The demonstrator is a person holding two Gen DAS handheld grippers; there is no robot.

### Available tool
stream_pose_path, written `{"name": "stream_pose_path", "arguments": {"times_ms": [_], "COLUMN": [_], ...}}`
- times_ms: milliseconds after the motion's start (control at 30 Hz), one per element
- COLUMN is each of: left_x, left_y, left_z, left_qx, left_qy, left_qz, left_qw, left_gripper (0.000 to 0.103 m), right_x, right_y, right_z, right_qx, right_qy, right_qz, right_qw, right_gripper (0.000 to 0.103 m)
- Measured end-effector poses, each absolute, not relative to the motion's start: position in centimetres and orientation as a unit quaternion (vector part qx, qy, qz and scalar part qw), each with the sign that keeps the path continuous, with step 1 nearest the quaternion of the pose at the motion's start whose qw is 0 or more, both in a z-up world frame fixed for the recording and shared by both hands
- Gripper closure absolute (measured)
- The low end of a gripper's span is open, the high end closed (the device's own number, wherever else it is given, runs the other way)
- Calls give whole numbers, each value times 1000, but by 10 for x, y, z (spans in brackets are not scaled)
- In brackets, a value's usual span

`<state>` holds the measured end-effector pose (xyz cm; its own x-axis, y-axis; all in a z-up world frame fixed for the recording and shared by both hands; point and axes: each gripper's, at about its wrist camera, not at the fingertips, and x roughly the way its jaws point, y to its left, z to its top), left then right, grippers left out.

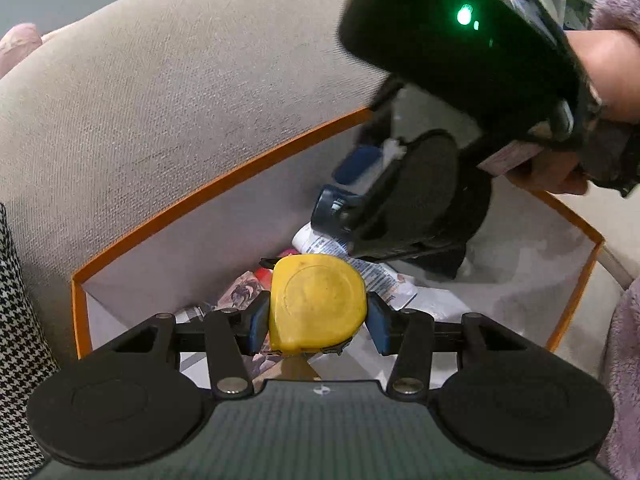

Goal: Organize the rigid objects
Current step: 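Lower the bottle into the box and open right tool while left tool releases the tape measure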

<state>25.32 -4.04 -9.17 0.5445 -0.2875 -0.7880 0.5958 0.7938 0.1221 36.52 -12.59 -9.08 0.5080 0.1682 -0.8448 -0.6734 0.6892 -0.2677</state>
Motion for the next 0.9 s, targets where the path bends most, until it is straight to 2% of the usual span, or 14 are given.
{"name": "stream_pose_path", "arguments": {"times_ms": [200,267,333,667,900], "left_x": [260,261,261,253,254], "left_y": [-37,-36,-36,-46,-61], "left_z": [-100,-101,-102,-96,-104], "left_qx": [182,180,179,179,151], "left_qy": [409,409,408,416,477], "left_qz": [-257,-257,-257,-292,-297], "left_qw": [856,857,857,842,813], "left_gripper": [47,47,47,47,47], "right_x": [377,383,388,388,371], "right_y": [-116,-116,-117,-153,-166], "right_z": [-106,-113,-123,-102,-87], "right_qx": [-343,-349,-373,-303,-273], "right_qy": [394,408,434,458,459], "right_qz": [300,293,256,211,207], "right_qw": [798,791,779,809,820], "right_gripper": [72,79,94,92,90]}}
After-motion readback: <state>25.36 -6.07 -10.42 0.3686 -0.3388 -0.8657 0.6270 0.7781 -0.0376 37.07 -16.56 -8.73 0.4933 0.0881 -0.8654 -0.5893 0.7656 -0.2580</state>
